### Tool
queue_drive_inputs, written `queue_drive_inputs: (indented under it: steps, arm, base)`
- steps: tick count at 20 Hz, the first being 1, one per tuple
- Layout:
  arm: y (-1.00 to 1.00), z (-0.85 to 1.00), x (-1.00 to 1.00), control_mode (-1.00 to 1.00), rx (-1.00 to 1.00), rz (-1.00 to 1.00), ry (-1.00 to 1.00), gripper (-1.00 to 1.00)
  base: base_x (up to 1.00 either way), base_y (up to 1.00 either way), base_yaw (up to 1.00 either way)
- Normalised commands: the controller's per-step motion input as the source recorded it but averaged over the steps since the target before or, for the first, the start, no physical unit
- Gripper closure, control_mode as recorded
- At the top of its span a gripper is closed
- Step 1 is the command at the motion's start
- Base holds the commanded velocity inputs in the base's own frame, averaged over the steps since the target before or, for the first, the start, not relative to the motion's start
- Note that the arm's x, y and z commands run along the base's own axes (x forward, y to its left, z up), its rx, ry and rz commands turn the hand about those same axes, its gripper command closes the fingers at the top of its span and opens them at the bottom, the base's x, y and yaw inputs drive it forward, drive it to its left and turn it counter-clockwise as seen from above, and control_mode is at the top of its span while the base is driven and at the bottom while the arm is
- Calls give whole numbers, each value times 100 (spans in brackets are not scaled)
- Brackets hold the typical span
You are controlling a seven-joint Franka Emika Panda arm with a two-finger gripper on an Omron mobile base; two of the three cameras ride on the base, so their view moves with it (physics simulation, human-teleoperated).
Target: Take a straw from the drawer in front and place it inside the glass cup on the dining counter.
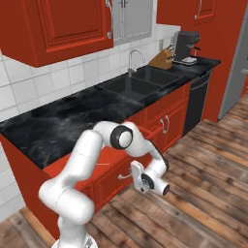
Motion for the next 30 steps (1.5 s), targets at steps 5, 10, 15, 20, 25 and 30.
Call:
queue_drive_inputs:
  steps: [5, 10, 15, 20, 25, 30]
  arm:
    - [-100, -19, -70, -100, 1, 0, 5, 100]
    - [-100, -23, -69, -100, 1, 0, 5, 100]
    - [-100, -26, -68, -100, 3, 0, 3, 100]
    - [-95, -24, -47, -100, 2, 0, 3, -100]
    - [-36, -33, -1, -100, -9, -3, 0, -100]
    - [0, 6, -5, -100, -29, -8, -5, -100]
  base:
    - [0, 0, 0]
    - [0, 0, 0]
    - [0, 0, 0]
    - [0, 0, 0]
    - [0, 0, 0]
    - [0, 0, 0]
